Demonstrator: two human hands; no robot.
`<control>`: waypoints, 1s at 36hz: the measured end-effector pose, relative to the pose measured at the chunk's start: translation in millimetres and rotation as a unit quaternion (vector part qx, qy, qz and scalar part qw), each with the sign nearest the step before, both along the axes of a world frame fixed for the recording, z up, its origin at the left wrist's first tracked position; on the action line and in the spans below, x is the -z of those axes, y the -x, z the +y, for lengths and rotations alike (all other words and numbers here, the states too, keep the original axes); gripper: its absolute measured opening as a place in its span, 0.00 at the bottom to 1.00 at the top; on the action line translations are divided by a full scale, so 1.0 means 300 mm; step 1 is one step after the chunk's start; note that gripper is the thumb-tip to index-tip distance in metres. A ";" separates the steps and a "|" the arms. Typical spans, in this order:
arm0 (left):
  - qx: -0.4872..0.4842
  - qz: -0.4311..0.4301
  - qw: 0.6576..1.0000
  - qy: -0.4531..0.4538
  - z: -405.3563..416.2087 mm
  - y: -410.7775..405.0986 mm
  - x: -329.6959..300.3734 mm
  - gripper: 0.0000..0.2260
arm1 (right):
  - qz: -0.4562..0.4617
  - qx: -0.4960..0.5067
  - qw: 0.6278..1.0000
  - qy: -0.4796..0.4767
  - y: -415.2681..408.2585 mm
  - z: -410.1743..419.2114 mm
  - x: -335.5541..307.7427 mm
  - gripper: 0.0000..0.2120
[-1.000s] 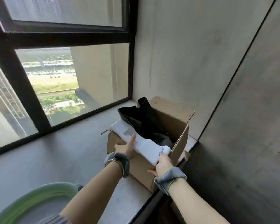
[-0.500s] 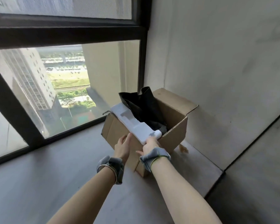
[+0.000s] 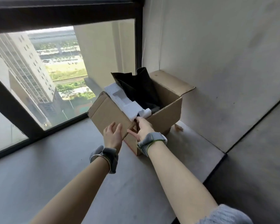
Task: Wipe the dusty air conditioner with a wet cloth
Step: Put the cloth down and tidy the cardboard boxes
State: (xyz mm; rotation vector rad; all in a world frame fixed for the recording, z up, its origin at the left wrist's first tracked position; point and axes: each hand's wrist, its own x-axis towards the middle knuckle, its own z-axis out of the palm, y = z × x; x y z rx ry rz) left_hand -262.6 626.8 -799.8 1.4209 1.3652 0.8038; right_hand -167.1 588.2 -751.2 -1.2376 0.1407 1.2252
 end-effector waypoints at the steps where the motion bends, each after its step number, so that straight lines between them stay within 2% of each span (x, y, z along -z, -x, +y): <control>1: -0.015 0.002 1.000 -0.002 -0.025 0.011 -0.001 0.19 | 0.007 0.008 1.000 -0.006 0.000 -0.028 0.008 0.12; 6: -0.051 0.002 0.999 -0.011 -0.228 0.077 0.038 0.17 | 0.026 0.014 0.997 -0.076 -0.008 -0.287 0.151 0.25; 9: -0.052 0.007 0.999 -0.001 -0.373 0.102 0.082 0.16 | 0.038 0.048 0.996 -0.061 0.004 -0.496 0.257 0.18; 13: 0.008 0.008 0.999 0.035 -0.569 0.122 0.178 0.15 | 0.047 0.107 0.993 -0.008 0.048 -0.785 0.432 0.13; 19: 0.141 0.057 0.981 0.124 -0.935 0.136 0.427 0.13 | 0.052 0.195 0.976 0.087 0.136 -1.229 0.730 0.18; 25: 0.228 0.130 0.940 0.217 -1.252 0.088 0.789 0.14 | 0.037 0.215 0.949 0.226 0.098 -1.525 1.071 0.19; 28: 0.261 0.187 0.911 0.259 -1.305 0.070 0.943 0.18 | -0.012 0.181 0.929 0.321 0.076 -1.584 1.196 0.17; 31: 0.275 0.248 0.883 0.287 -1.354 0.000 1.187 0.21 | -0.016 0.157 0.899 0.410 0.024 -1.639 1.431 0.17; 33: 0.294 0.276 0.867 0.292 -1.349 -0.016 1.288 0.24 | -0.012 0.143 0.885 0.443 0.014 -1.634 1.521 0.19; 35: 0.310 0.297 0.848 0.310 -1.364 -0.050 1.483 0.28 | 0.007 0.137 0.874 0.466 0.008 -1.624 1.667 0.21; 36: 0.318 0.308 0.841 0.313 -1.351 -0.052 1.503 0.31 | 0.019 0.133 0.874 0.468 0.009 -1.597 1.673 0.22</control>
